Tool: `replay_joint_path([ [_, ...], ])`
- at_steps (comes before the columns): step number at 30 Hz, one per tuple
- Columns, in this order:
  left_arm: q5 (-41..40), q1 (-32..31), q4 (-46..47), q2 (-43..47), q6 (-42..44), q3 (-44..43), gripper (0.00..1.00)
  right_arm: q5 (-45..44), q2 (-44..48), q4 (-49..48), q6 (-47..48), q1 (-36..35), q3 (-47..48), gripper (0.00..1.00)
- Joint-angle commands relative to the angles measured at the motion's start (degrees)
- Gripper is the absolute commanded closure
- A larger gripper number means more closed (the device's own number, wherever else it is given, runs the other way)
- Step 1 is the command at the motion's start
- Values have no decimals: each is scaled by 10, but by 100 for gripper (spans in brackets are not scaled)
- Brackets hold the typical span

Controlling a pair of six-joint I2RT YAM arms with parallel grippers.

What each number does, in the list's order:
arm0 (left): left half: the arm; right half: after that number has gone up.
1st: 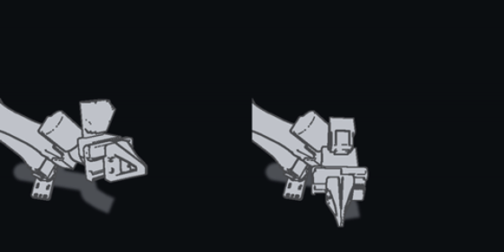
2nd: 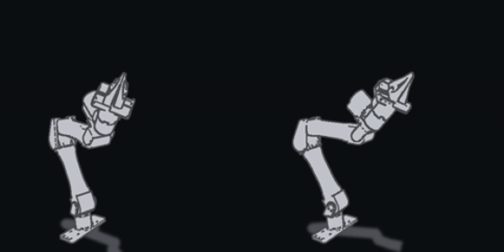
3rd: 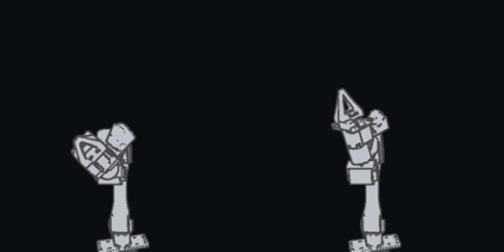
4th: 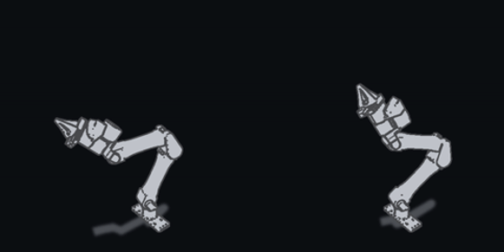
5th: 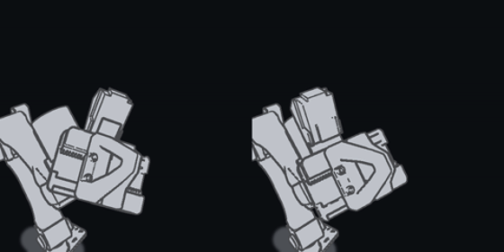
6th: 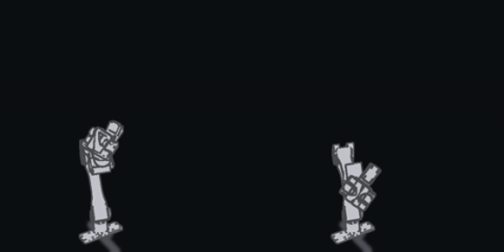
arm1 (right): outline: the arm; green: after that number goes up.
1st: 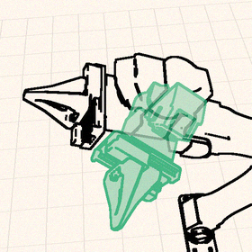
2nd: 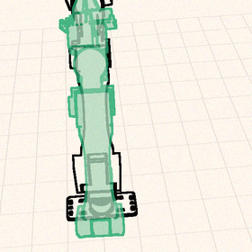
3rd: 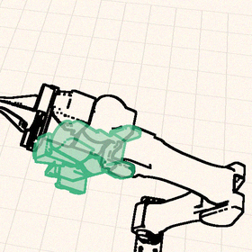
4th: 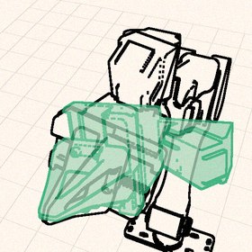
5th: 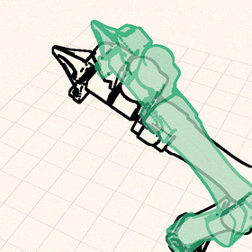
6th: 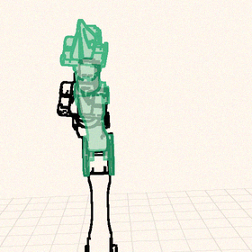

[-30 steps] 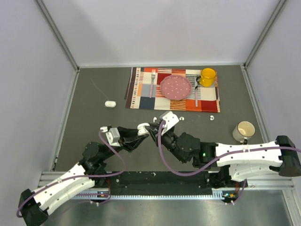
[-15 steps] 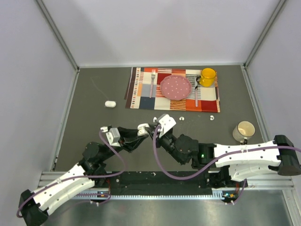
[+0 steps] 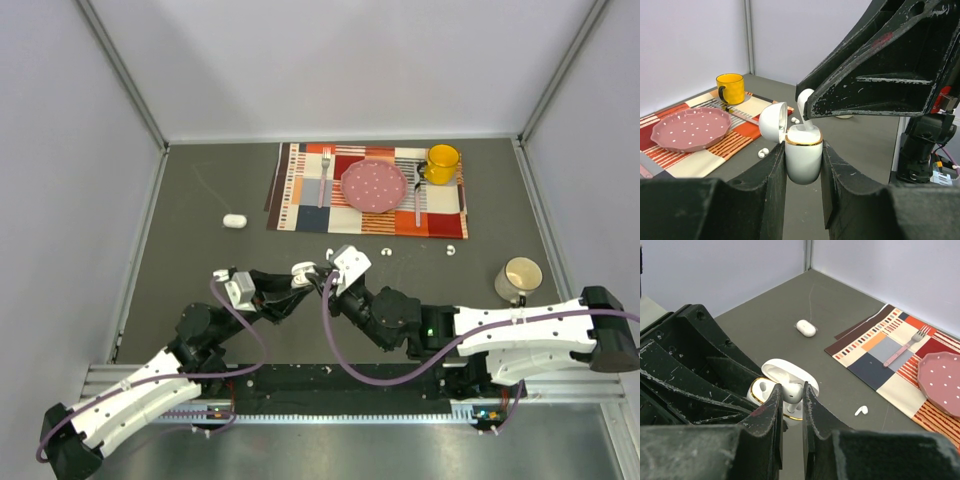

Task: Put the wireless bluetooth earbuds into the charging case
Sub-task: Insert the right earbud into the right side groove of the charging case.

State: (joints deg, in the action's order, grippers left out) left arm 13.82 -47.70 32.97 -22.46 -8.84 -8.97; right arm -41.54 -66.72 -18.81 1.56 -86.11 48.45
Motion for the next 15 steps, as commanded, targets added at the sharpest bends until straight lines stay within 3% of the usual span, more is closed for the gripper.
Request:
replay_joint_path([
  [1,-44,4,57,13,7,1,100,16,-8,21,0,-16,19,100],
  [15,-6,3,67,18,20,9,100,-44,-4,-9,-12,-17,25,100],
])
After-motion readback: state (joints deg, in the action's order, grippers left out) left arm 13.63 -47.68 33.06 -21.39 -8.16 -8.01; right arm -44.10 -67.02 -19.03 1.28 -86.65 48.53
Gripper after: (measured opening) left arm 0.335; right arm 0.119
